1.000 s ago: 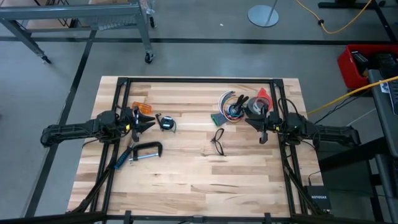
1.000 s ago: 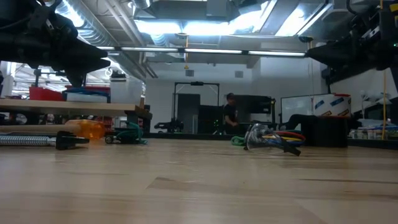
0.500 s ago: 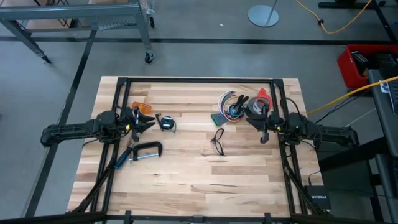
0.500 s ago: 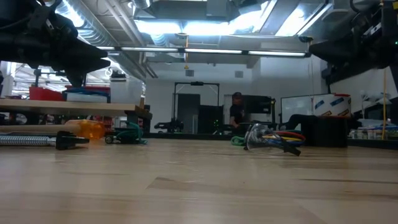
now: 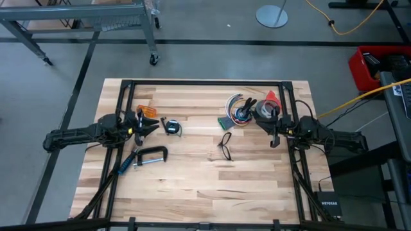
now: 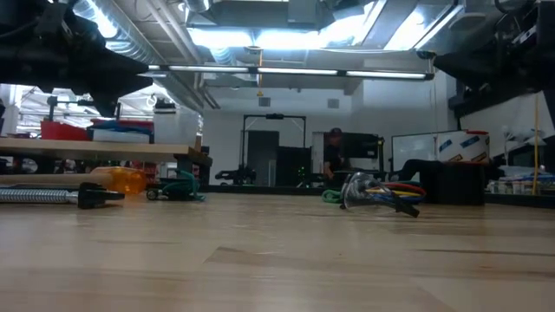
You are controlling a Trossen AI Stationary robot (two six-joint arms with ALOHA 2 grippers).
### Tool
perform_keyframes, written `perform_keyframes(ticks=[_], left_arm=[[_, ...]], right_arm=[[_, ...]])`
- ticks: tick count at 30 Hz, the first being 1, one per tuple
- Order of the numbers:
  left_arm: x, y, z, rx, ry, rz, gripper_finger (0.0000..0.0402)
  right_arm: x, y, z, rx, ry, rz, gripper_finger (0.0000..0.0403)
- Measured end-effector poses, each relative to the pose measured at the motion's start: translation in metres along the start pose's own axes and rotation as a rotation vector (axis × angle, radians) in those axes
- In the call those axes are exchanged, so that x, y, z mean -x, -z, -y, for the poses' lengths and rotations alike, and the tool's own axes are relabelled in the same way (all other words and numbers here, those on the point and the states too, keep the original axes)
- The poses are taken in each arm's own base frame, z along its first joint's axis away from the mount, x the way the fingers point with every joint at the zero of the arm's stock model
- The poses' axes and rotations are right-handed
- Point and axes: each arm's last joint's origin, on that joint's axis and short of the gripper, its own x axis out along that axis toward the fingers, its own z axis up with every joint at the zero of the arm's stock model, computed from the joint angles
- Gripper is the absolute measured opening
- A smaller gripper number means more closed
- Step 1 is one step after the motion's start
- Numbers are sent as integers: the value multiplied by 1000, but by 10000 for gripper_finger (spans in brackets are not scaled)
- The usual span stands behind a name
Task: Coil cords
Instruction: Return to Home Position
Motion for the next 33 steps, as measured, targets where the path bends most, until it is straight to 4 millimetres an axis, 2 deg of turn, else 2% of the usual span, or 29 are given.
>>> perform_keyframes(ticks=[17,33], left_arm=[[0,0,0,0,2,-1,120],[0,0,0,0,1,-1,120]], right_arm=[[0,9,1,5,7,-89,19],[0,8,1,4,7,-85,19]])
